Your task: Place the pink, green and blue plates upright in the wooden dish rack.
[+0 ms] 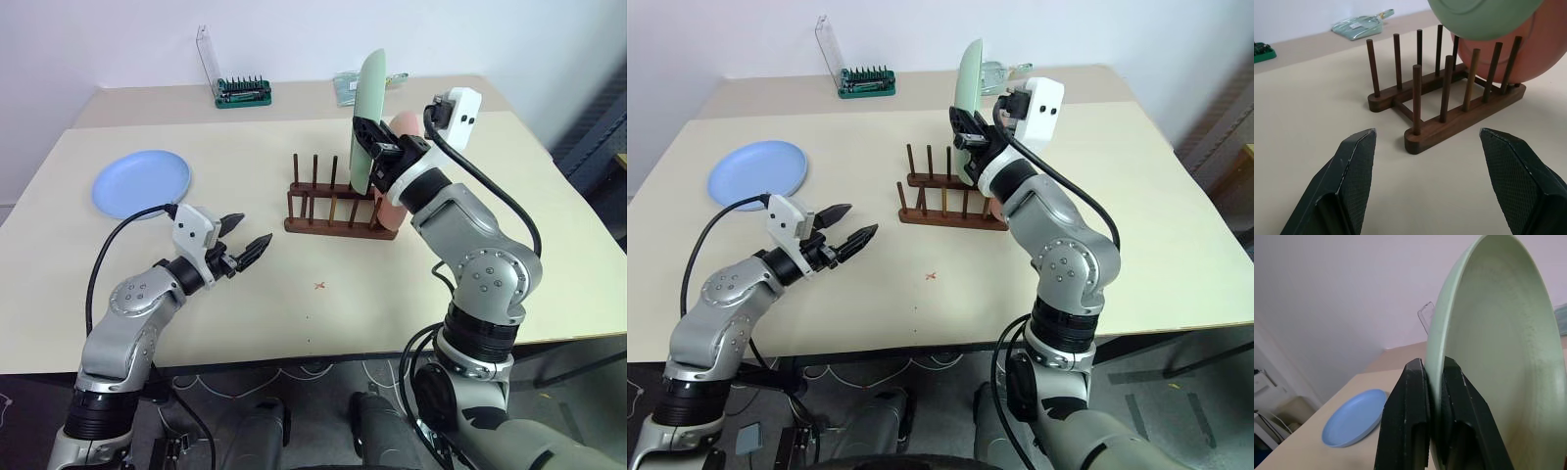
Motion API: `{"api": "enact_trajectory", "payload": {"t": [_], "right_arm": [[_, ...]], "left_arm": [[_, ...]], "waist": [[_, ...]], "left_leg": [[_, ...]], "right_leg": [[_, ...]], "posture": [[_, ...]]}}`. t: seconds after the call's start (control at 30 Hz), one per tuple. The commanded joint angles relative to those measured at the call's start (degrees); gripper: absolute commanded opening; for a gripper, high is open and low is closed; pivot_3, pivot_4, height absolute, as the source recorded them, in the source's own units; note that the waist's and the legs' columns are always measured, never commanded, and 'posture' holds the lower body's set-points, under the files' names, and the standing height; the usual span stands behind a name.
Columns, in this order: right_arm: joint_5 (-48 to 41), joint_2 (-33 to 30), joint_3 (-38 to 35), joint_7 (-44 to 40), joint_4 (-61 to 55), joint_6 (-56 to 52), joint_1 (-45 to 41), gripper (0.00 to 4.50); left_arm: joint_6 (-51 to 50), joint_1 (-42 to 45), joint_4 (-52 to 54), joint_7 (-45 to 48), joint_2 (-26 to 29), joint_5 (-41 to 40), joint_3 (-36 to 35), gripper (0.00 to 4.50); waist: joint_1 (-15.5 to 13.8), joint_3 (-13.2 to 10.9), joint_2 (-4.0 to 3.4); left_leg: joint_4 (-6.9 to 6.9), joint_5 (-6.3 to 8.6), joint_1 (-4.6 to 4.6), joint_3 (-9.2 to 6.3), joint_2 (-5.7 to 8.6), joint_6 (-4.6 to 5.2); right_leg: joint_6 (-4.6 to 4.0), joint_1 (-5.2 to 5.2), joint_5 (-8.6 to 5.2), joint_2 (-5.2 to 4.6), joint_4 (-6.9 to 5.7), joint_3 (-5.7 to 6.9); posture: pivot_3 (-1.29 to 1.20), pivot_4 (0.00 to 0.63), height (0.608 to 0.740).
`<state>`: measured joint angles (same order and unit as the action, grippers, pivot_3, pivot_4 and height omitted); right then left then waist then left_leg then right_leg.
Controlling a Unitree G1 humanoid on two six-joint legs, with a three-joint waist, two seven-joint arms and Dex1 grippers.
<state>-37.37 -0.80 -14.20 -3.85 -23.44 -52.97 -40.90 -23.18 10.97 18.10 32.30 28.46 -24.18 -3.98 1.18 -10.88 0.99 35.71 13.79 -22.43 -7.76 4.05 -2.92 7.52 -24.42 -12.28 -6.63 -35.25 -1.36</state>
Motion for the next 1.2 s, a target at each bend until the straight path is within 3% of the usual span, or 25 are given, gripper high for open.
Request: {"api": "enact_trajectory", "payload": {"t": [0.03,0.23,1.07,1.2], "right_arm": [[-1.58,-1.08,1.81,-1.69,-2.30,2.03,-1.08,0.00],[-2.49,-1.60,3.24,-2.43,-2.53,2.86,-1.30,0.00],[-9.78,0.60,-0.16,7.84,4.98,-1.33,-1.37,0.00],[-9.74,0.08,0.38,7.37,4.77,-0.80,-1.49,1.52]], "left_arm": [[0.82,0.00,2.59,-0.10,-0.33,0.56,0.13,3.44],[0.87,-0.29,2.92,-0.20,-0.72,0.85,0.47,3.44],[1.52,-0.44,2.17,0.24,-1.53,2.64,0.76,3.44],[1.66,-0.41,1.97,0.31,-1.63,2.92,0.84,3.51]], "waist": [[0.02,0.00,0.00],[-0.01,0.00,0.00],[-0.02,0.00,-0.01],[0.00,0.00,-0.01]], "left_leg": [[0.00,0.00,0.00,0.00,0.00,0.00],[-0.01,0.00,0.00,0.00,-0.01,0.00],[-0.03,0.00,0.00,-0.01,-0.01,0.00],[-0.03,0.00,0.00,-0.01,-0.01,0.01]], "right_leg": [[0.00,0.00,0.00,0.00,0.00,0.00],[0.00,0.00,0.00,0.00,0.00,0.00],[0.00,0.00,0.00,0.01,0.02,0.00],[0.00,0.00,0.00,0.01,0.02,0.00]], "posture": [[0.00,0.150,0.740],[0.00,0.150,0.740],[0.00,0.150,0.740],[0.00,0.150,0.740]]}}
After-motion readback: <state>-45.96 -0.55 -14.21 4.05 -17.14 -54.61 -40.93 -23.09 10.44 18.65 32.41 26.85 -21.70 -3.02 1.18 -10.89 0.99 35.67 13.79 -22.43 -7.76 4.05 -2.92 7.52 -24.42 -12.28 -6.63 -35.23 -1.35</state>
